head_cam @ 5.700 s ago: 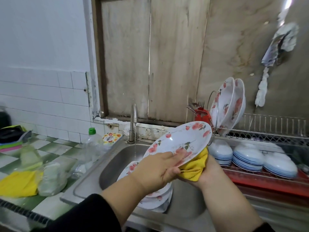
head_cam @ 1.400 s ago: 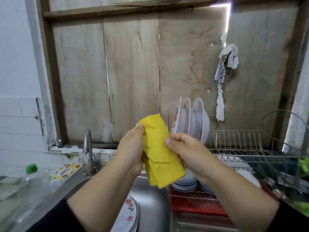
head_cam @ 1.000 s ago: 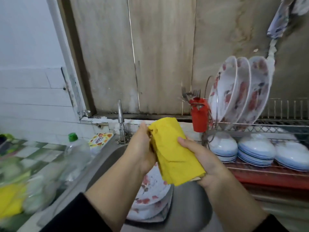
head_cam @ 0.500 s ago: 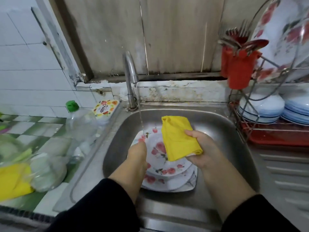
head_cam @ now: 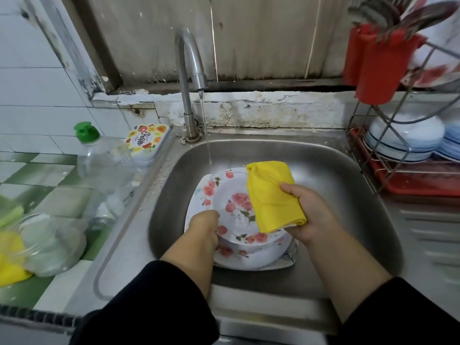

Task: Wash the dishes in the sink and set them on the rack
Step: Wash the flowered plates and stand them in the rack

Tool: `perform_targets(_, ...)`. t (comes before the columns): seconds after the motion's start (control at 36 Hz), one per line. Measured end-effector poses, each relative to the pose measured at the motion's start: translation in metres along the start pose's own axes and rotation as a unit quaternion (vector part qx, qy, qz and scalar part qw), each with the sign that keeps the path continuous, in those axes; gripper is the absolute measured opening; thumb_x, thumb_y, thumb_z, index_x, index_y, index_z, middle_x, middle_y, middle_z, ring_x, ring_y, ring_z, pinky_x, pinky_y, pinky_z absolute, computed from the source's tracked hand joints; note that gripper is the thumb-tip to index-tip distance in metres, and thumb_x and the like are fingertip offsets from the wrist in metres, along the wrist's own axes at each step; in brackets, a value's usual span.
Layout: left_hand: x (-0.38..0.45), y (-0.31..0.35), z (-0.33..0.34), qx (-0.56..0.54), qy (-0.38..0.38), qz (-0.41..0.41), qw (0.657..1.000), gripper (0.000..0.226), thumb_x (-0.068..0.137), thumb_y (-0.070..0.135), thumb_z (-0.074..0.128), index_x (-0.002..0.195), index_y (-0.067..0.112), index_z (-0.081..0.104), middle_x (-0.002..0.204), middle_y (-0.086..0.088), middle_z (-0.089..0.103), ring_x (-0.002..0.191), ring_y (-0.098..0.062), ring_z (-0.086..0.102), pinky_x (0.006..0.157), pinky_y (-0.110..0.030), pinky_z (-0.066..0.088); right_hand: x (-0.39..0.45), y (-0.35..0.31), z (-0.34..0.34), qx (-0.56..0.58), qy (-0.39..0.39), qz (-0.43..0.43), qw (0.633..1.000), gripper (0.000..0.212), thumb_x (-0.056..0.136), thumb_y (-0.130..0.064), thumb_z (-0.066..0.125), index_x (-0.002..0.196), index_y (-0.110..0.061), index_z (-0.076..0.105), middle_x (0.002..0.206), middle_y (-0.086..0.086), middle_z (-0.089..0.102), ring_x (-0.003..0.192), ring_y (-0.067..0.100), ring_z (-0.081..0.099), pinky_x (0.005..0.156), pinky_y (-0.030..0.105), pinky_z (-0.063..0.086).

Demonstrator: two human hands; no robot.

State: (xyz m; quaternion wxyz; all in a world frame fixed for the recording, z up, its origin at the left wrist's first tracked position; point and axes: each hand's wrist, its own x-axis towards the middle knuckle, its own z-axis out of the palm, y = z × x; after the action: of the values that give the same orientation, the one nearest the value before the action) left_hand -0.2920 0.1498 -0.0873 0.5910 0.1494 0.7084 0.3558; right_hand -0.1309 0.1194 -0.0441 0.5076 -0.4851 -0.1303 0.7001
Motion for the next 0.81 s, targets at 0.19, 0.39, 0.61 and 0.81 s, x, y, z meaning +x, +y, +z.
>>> perform_targets(0.19,0.014,0.000,0.000,-0.011,-0.083,-0.010,0.996,0.006,0.093,0.012,0.054,0.089,0.007,0.054,0.080,-0.009,0.061,0.072,-0.021,0.059,0.064,-0.027,0.055,0.002,0.001,-0.002,0.011,-0.013,-0.014,1.000,0.029,0.096,-0.017,0.049,0.122,-0.005,0.050,0.093,0.015,0.065,0.079,0.031,0.062,0.065,0.041,0.047)
perform_targets(0.39,0.009,0.002,0.000,-0.004,-0.151,-0.012,0.989,0.014,0.091,0.008,0.044,0.084,0.010,0.056,0.071,-0.004,0.059,0.061,-0.015,0.054,0.045,-0.019,0.044,0.005,0.001,-0.005,0.019,-0.027,-0.021,0.999,0.032,0.096,-0.017,0.049,0.126,-0.005,0.050,0.095,0.017,0.065,0.082,0.033,0.062,0.068,0.043,0.048)
perform_targets(0.61,-0.008,0.007,0.000,-0.074,-0.257,0.059,0.962,0.029,0.087,0.008,0.042,0.106,0.007,0.063,0.102,-0.015,0.070,0.093,-0.031,0.063,0.086,-0.044,0.051,0.006,-0.002,-0.009,0.040,-0.032,-0.027,0.998,0.015,0.096,-0.017,0.048,0.100,-0.006,0.057,0.093,0.016,0.066,0.082,0.033,0.062,0.067,0.043,0.047)
perform_targets(0.81,-0.016,0.010,-0.001,-0.112,-0.282,0.125,0.944,0.026,0.089,0.018,0.047,0.104,0.012,0.067,0.096,-0.012,0.073,0.094,-0.031,0.065,0.095,-0.045,0.047,0.008,-0.003,-0.010,0.063,-0.033,-0.032,0.997,0.018,0.096,-0.018,0.048,0.101,-0.004,0.058,0.085,0.015,0.070,0.078,0.031,0.064,0.065,0.039,0.050)
